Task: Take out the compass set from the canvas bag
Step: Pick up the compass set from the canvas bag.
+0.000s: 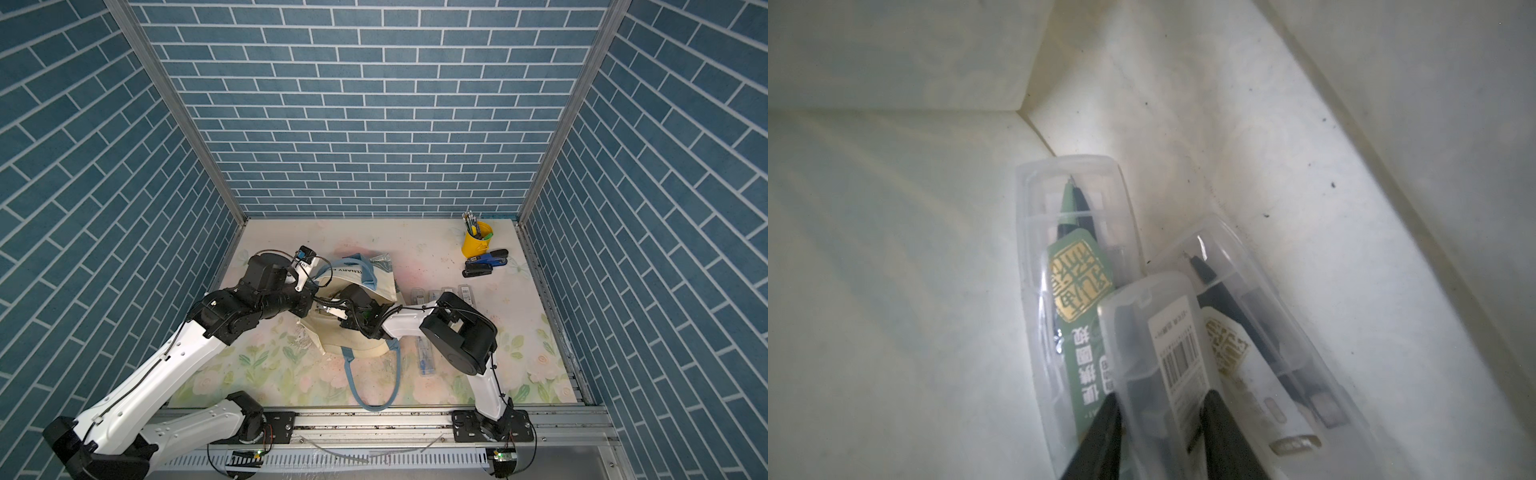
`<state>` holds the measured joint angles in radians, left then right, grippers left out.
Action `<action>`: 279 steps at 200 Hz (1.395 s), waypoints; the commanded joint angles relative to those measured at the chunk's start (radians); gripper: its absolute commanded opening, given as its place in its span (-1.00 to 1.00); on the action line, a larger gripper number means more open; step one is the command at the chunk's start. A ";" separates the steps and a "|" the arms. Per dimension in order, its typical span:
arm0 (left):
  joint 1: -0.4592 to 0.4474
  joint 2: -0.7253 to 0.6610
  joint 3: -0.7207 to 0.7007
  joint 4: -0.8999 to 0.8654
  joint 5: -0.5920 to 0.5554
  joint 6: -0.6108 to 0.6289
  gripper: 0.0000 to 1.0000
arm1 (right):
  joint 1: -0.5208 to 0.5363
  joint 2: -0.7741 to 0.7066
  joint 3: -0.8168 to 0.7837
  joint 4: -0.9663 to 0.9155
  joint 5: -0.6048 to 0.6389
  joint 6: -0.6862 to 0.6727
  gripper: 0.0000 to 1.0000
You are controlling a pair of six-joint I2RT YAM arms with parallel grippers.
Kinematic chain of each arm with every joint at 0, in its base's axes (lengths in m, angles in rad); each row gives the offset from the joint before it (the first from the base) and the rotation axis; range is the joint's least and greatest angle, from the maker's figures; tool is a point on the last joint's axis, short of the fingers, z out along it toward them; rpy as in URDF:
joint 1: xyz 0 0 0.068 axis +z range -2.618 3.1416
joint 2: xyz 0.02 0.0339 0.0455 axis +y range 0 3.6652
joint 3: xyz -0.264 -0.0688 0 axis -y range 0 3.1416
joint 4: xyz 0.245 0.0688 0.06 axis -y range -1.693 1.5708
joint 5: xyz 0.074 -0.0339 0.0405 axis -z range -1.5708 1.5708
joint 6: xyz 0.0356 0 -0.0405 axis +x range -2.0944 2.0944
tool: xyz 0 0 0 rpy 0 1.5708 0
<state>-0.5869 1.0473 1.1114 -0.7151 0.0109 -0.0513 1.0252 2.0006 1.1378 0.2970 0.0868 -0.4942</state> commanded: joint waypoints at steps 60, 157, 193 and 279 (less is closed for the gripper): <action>-0.004 -0.014 -0.005 0.061 0.031 0.007 -1.00 | -0.002 -0.013 0.027 -0.111 -0.008 0.099 -0.40; 0.004 -0.015 -0.015 0.075 0.028 0.005 -1.00 | 0.014 -0.133 -0.005 -0.332 -0.109 0.263 -0.48; 0.005 -0.021 -0.018 0.073 0.026 0.003 -1.00 | 0.006 -0.097 0.027 -0.424 -0.076 0.280 -0.34; 0.010 -0.017 -0.019 0.080 0.035 0.002 -1.00 | 0.005 -0.097 0.062 -0.548 0.025 0.254 -0.27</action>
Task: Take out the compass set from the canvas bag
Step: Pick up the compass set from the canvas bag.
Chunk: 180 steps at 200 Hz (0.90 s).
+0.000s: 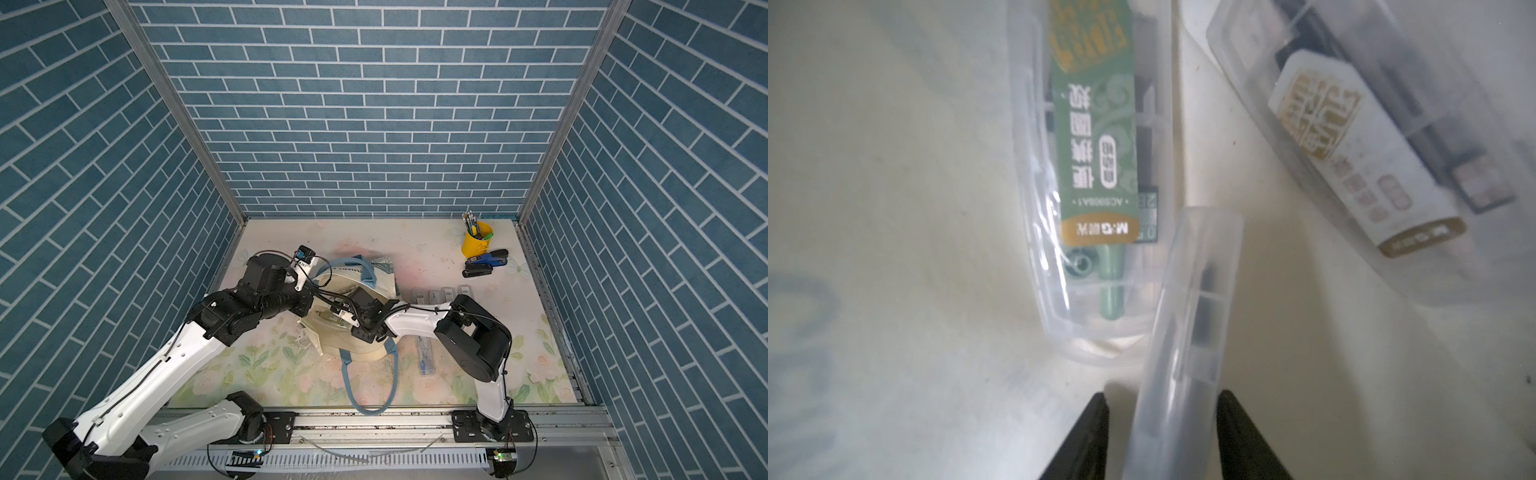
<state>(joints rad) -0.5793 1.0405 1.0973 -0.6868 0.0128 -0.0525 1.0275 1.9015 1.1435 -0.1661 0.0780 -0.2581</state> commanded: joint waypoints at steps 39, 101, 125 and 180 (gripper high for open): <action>0.006 -0.012 -0.005 0.055 0.034 0.002 -1.00 | 0.003 -0.052 0.035 -0.066 0.020 0.055 -0.62; 0.005 -0.009 -0.003 0.057 0.016 -0.015 -1.00 | 0.006 -0.255 -0.057 -0.059 -0.043 0.169 -0.76; 0.005 -0.006 -0.003 0.060 0.009 -0.023 -1.00 | 0.008 -0.342 -0.086 -0.061 -0.078 0.214 -0.78; 0.006 -0.009 0.001 0.057 -0.009 -0.030 -1.00 | 0.027 -0.551 -0.134 -0.116 -0.204 0.393 -0.78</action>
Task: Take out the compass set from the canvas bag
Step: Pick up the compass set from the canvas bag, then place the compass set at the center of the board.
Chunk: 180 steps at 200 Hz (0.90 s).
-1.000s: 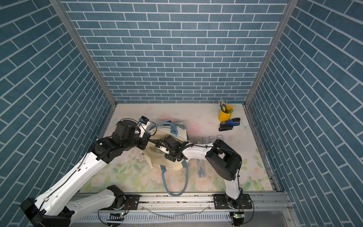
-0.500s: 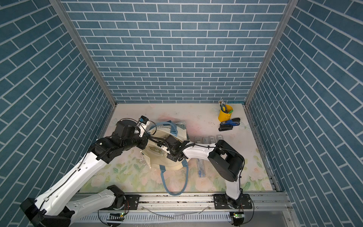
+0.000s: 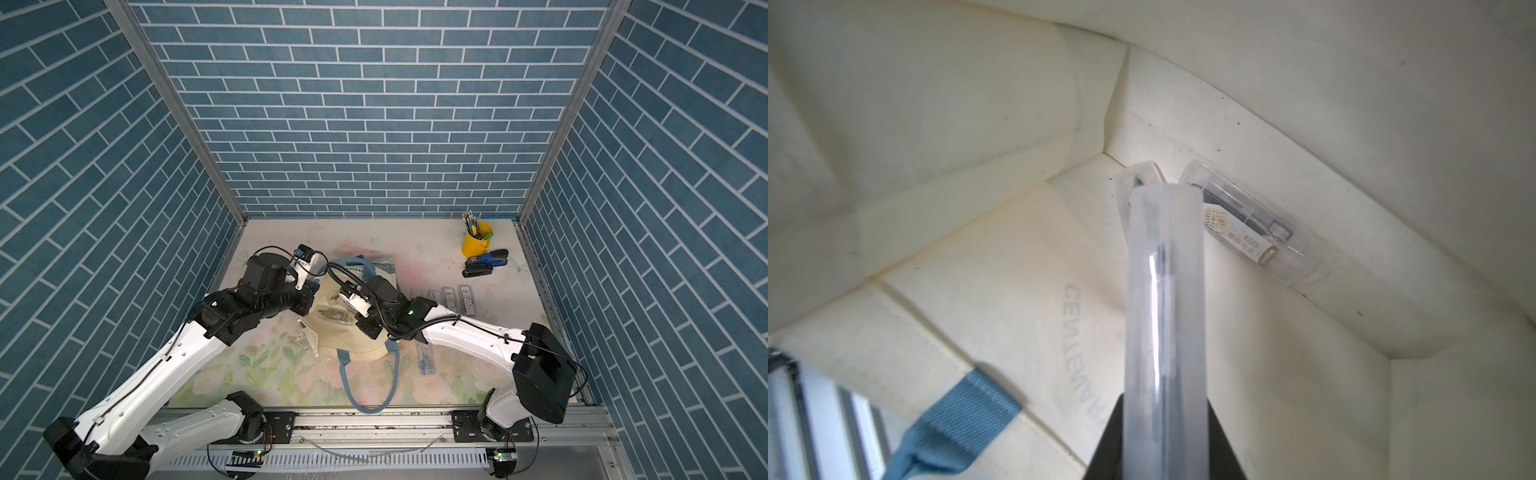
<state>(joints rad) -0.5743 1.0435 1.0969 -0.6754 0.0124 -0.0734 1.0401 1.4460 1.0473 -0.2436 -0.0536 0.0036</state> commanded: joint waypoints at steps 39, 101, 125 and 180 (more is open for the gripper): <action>0.000 -0.015 -0.002 0.041 -0.013 -0.014 -1.00 | 0.049 -0.310 -0.010 -0.248 0.010 0.325 -0.84; 0.001 -0.022 0.026 0.019 -0.014 -0.016 -1.00 | 0.032 -0.534 -0.040 -0.654 0.292 0.598 -0.89; 0.000 -0.026 0.025 0.013 -0.019 -0.014 -1.00 | -0.005 -0.593 -0.137 -0.723 0.328 0.724 -0.94; -0.001 -0.011 0.020 0.027 0.001 -0.018 -1.00 | -0.151 -0.608 -0.393 -0.607 0.305 0.789 -0.88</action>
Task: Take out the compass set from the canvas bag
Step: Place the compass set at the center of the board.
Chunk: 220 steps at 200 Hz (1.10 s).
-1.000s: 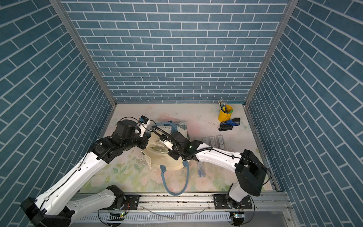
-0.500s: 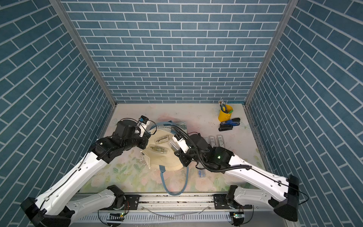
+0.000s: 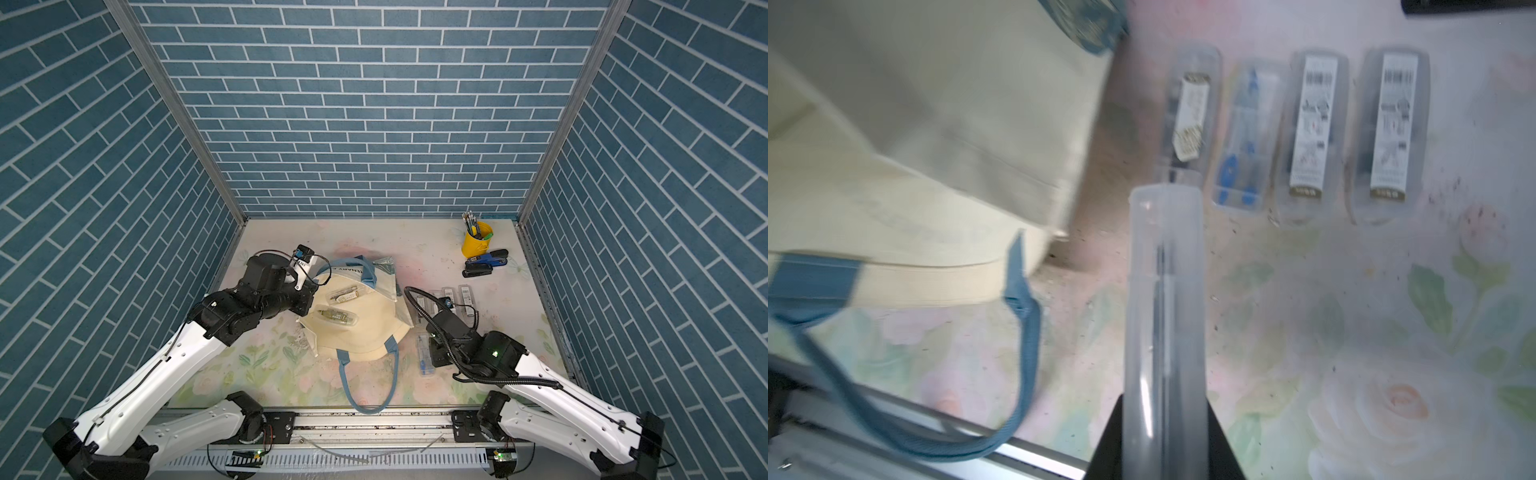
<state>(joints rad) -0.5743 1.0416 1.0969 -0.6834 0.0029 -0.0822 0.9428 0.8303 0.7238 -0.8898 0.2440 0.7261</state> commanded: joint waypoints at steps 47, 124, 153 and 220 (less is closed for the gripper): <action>0.001 -0.017 0.013 0.034 0.010 -0.008 -1.00 | -0.141 0.106 -0.178 0.181 -0.065 0.043 -0.77; 0.001 -0.009 0.014 0.046 0.023 -0.009 -1.00 | -0.197 0.268 -0.219 0.336 -0.087 -0.034 -0.62; 0.000 -0.010 0.012 0.046 0.022 -0.008 -1.00 | -0.203 0.288 -0.228 0.356 -0.081 -0.040 -0.59; 0.000 -0.014 0.006 0.053 0.024 -0.011 -1.00 | -0.211 0.312 -0.227 0.359 -0.059 -0.040 -0.41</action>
<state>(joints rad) -0.5743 1.0416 1.0969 -0.6819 0.0193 -0.0826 0.7391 1.1275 0.5095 -0.5316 0.1627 0.6895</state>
